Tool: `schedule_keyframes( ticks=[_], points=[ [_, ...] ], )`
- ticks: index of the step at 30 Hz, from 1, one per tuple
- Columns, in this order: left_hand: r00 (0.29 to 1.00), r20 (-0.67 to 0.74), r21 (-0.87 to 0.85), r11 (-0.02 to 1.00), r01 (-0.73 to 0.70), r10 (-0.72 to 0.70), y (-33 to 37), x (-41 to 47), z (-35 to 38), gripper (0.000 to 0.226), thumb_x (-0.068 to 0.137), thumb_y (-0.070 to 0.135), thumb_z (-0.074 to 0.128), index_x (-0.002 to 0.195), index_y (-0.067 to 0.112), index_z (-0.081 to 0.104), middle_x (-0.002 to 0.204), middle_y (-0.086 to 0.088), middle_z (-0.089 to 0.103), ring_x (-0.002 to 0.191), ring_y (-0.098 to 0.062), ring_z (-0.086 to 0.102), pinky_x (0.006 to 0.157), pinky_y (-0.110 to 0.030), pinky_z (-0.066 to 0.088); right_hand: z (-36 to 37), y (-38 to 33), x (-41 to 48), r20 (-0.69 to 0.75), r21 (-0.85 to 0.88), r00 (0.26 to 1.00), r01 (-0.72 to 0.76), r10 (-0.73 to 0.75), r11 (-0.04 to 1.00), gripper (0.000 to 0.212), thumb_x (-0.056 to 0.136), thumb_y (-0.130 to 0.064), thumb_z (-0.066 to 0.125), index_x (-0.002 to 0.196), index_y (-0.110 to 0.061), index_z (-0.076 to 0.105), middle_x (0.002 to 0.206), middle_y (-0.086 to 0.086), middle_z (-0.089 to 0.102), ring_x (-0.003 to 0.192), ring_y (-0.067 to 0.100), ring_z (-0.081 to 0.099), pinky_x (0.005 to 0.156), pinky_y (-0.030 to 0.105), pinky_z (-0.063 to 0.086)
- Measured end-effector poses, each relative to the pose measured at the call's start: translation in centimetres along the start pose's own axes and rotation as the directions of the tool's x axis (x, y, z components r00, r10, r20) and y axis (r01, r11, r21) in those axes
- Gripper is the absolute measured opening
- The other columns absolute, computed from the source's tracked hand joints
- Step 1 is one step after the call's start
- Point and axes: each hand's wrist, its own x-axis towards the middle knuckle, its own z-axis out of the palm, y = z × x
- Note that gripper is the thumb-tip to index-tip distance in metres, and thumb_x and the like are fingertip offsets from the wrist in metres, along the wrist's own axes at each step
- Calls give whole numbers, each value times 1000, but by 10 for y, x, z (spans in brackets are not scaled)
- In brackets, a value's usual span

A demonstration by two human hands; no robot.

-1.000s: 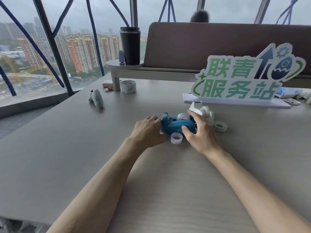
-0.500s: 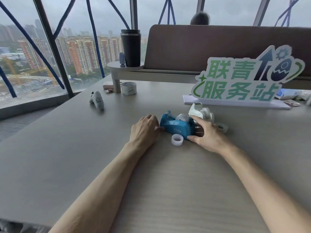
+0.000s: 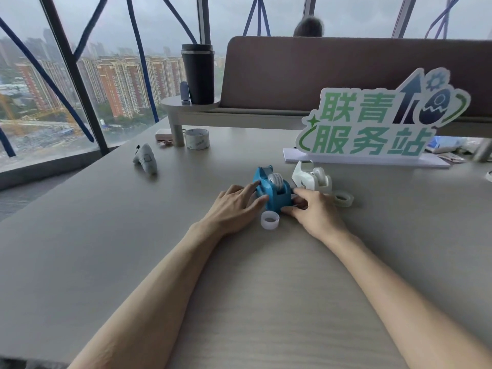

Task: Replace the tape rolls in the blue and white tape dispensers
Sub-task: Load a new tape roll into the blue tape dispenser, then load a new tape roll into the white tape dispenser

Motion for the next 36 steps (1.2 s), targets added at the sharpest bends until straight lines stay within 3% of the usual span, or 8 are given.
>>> schedule_keyframes(
  ticks=[3, 9, 13, 16, 20, 25, 31, 36],
  points=[
    [999, 27, -73, 996, 42, -40, -2, 9, 2, 69, 87, 69, 26, 147, 34, 23, 147, -4, 46, 137, -22, 34, 104, -41, 27, 3, -3, 2, -26, -10, 1000, 10, -10, 1000, 21, 74, -23, 78, 93, -16, 72, 83, 0, 76, 77, 14, 69, 74, 31, 55],
    [997, -46, -107, 993, 54, -59, 0, 13, 2, 57, 92, 57, 43, 140, 27, 38, 139, -1, 56, 129, -25, 43, 101, -40, 36, 5, -3, 2, -8, -29, 1000, 6, -7, 1000, 18, 76, -25, 75, 90, -16, 70, 85, -2, 76, 80, 12, 70, 76, 30, 56],
    [961, -276, -146, 987, -73, 30, -1, 0, -2, 37, 88, 55, 52, 103, 21, 52, 100, 5, 63, 94, -17, 56, 74, -33, 45, 2, -1, 0, -15, -62, 998, 52, -53, 997, 27, 79, -23, 71, 106, -20, 67, 94, -2, 74, 86, 14, 68, 77, 26, 52],
    [960, -207, -29, 980, -198, 188, 5, -15, -12, 43, 81, 67, 54, 88, 25, 46, 84, 10, 55, 76, -11, 51, 64, -33, 45, -1, 6, -1, -138, -92, 986, 85, -97, 992, 35, 81, -18, 69, 115, -14, 66, 102, 3, 72, 83, 17, 65, 77, 24, 48],
    [971, -50, 108, 967, -229, 235, 19, -20, -13, 57, 68, 78, 55, 93, 27, 49, 91, 10, 58, 82, -14, 53, 65, -33, 46, -7, 12, 3, -322, -113, 940, 78, -111, 991, 22, 78, -10, 68, 100, -10, 69, 95, 8, 71, 81, 28, 64, 73, 34, 53],
    [970, -99, 110, 972, -210, 220, 13, -19, -14, 41, 78, 59, 62, 102, 27, 57, 99, 10, 64, 90, -13, 57, 69, -29, 48, -16, 19, 6, -459, -129, 887, -21, -41, 991, 25, 77, -13, 68, 102, -13, 69, 104, 10, 62, 102, 32, 53, 87, 21, 34],
    [950, -284, 210, 975, -75, 134, -5, -11, -10, 40, 86, 42, 62, 119, 21, 54, 118, 4, 65, 111, -19, 52, 76, -35, 48, -17, 24, 14, -250, -71, 953, -193, 169, 979, 68, 79, -30, 74, 137, -9, 46, 134, 14, 54, 126, 33, 47, 105, 43, 38],
    [968, -251, 102, 994, 43, -17, -15, -3, -4, 36, 92, 35, 54, 126, 23, 50, 127, 2, 62, 119, -21, 47, 83, -36, 44, -18, 21, 13, -273, -109, 939, -247, 209, 963, 57, 81, -32, 69, 133, -20, 48, 126, 12, 60, 113, 37, 57, 92, 43, 47]
  ],
)
